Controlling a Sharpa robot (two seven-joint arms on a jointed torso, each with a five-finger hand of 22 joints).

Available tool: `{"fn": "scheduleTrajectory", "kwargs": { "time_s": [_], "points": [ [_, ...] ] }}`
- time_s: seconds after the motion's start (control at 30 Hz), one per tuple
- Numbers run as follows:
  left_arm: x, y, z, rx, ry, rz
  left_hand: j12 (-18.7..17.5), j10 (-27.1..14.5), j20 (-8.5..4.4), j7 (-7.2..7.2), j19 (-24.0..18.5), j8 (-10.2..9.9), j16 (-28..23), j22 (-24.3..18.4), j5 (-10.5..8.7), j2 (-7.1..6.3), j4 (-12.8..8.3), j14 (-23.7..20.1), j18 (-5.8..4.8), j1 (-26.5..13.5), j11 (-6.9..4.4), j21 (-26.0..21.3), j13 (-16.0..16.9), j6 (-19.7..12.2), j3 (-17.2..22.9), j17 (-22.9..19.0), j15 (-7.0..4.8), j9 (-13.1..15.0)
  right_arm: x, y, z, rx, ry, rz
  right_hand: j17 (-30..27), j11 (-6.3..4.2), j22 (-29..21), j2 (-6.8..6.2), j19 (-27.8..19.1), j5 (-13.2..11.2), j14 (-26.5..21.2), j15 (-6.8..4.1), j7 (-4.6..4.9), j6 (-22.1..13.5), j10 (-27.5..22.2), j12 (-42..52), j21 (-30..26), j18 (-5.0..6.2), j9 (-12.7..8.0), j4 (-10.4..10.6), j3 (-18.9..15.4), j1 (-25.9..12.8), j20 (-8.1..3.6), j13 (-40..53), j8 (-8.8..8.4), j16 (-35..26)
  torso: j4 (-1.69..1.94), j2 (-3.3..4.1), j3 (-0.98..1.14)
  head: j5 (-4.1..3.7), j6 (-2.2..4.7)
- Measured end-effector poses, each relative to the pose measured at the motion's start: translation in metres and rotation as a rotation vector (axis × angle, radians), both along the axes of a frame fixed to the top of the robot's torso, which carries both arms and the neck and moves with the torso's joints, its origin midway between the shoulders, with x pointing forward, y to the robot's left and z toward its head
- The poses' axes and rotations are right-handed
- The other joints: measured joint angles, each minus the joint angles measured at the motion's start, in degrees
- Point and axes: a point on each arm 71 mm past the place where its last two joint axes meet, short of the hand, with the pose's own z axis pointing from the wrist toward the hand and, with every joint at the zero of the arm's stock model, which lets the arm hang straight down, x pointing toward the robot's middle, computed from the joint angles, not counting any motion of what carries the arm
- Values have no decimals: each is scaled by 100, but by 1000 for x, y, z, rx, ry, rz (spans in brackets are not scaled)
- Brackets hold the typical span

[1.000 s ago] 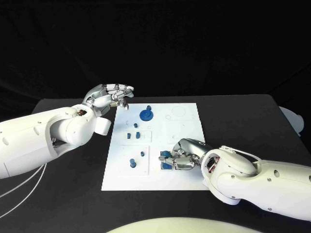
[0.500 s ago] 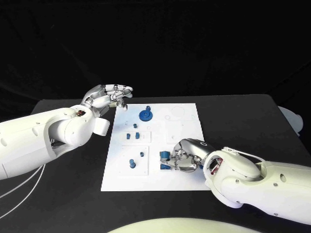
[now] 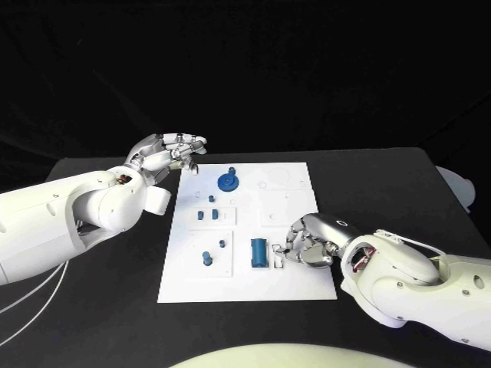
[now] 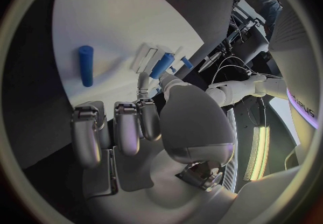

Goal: Assemble the parts on the task board

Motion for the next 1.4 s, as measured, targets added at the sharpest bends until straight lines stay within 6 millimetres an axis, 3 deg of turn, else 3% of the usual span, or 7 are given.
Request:
{"fn": "scheduleTrajectory", "kwargs": {
  "time_s": [0.1,0.23,0.4,0.53,0.83,1.07,1.4],
  "points": [
    [0,0,0,0,0,0,0,0,0,0,0,0,0,0,0,0,0,0,0,0,0,0,0,0,0,0,0,0,3,-16,6,8,-16,-32,0,0,0,-84,0,0,0,0,0,0,0,0,0,0,-13,-26,26,176,0,0,0,0,0,-1,-2,-43,13],
    [0,0,0,0,0,0,0,0,0,0,0,0,0,0,0,0,0,0,0,0,0,0,0,0,0,0,0,0,6,-36,9,17,-18,-78,0,26,-1,-53,0,0,0,1,21,-82,-26,-169,0,0,-61,-116,180,507,0,0,-78,-1,-3,-3,-4,-89,38],
    [0,-1,0,-1,0,-2,0,0,0,-21,0,0,0,-6,0,0,0,0,0,0,0,0,0,-21,0,0,0,0,6,-61,10,18,-14,-136,4,103,-1,-98,0,0,21,22,113,-174,-104,-291,0,0,-129,-58,217,551,0,-1,-199,-32,-3,-2,-3,-157,77],
    [0,-1,0,-1,0,-2,0,0,0,-21,0,0,0,-6,0,0,0,0,0,0,0,0,-1,-21,0,0,0,0,5,-73,11,10,-23,-162,5,145,-1,-161,13,0,-2,45,134,-195,-145,-379,0,-1,-157,-3,162,552,13,-1,-233,-32,-3,-1,-3,-200,91],
    [0,-1,0,-1,0,-2,0,0,0,-21,0,0,0,-6,0,0,0,0,0,0,0,0,-1,-21,0,0,0,0,2,-76,4,-31,-35,-160,4,182,4,-324,20,-103,-2,85,159,-220,-224,-527,0,-1,-176,116,37,369,64,-2,-286,-32,2,5,-1,-217,66],
    [0,0,0,0,0,0,-1,0,0,-21,0,0,0,-6,0,0,0,0,0,0,0,0,-2,-21,0,1,0,0,-1,-72,-7,-67,-18,-146,3,198,3,-321,-1,-148,18,105,177,-238,-240,-565,0,0,-184,120,-163,129,84,-2,-315,-32,8,8,-4,-203,41],
    [0,1,0,1,0,2,-1,0,0,-21,0,0,0,-6,0,0,0,0,0,0,0,0,-2,-21,0,1,0,0,-4,-65,-16,-98,-3,-126,3,206,3,-314,-1,-148,18,105,178,-238,-247,-565,0,0,-184,115,-209,102,84,-2,-315,-32,10,5,-9,-191,29]
  ]
}}
